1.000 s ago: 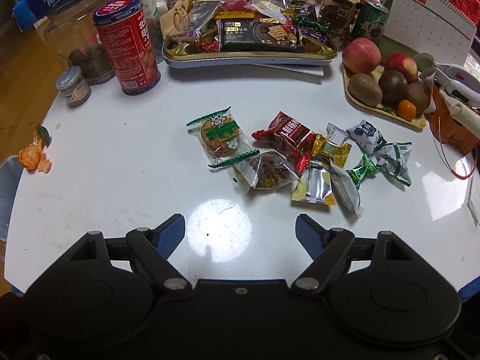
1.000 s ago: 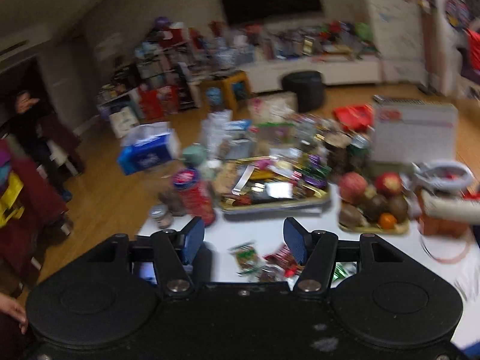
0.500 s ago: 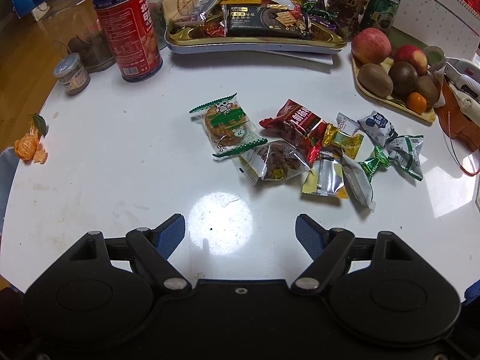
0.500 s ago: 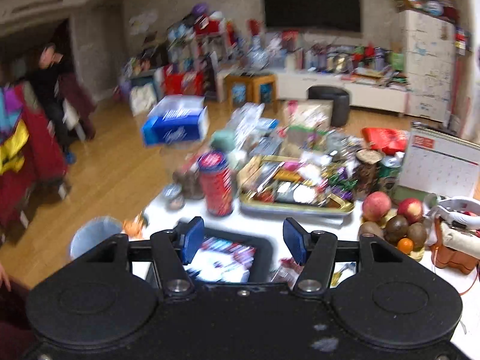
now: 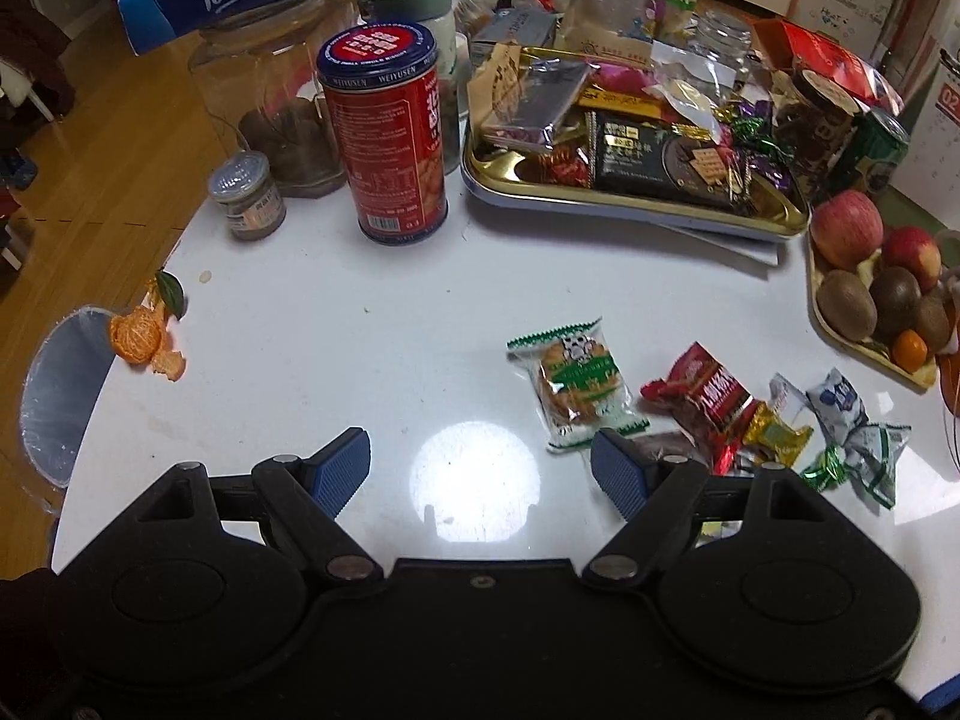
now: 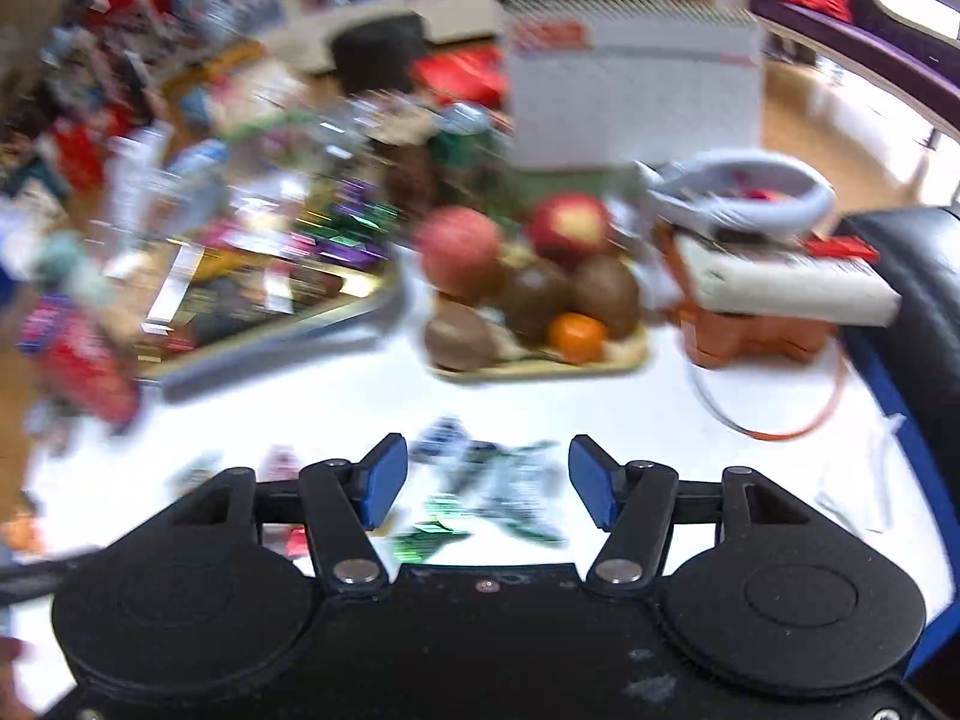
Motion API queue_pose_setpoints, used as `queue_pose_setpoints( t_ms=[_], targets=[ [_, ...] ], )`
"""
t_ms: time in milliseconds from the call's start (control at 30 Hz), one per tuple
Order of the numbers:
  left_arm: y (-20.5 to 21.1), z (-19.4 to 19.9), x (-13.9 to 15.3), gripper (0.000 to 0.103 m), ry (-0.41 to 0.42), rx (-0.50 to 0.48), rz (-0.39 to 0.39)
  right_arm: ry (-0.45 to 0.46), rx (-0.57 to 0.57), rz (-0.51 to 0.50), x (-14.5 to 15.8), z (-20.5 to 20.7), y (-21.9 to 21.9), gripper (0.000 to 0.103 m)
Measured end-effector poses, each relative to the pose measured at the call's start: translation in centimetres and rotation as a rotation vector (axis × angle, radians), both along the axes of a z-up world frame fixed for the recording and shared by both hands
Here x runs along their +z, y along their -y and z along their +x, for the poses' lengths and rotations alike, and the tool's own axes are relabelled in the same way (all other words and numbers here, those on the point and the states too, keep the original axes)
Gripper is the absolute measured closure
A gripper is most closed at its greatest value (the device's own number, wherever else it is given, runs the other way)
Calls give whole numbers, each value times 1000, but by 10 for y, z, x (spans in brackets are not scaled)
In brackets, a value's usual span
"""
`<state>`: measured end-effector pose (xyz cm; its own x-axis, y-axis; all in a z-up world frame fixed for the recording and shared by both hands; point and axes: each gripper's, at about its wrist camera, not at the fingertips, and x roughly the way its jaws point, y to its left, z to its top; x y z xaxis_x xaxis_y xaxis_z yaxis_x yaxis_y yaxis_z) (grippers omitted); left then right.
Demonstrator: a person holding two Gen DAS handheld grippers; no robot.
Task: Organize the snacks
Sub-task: 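Grasp the white-green QR-code packet with the right tool while left tool approaches snacks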
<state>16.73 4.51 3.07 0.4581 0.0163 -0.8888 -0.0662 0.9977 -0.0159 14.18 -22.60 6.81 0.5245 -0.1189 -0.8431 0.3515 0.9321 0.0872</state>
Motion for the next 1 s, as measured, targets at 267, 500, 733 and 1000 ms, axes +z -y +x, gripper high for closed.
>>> queue_pose_setpoints(
  t_ms=[267,500,733,1000],
  targets=[
    [5,6,-28,33,-120,25,-105,-155,-161,150,-66,23,51,48],
    [17,2,-14,32,-49,-52,-70,-186,-118,135,-89,44,36,47],
    [19,2,-14,32,-42,-90,-59,-203,-102,57,-108,57,30,47],
    [6,8,-12,32,-27,-51,-102,-256,-84,89,-128,63,24,53]
  ],
)
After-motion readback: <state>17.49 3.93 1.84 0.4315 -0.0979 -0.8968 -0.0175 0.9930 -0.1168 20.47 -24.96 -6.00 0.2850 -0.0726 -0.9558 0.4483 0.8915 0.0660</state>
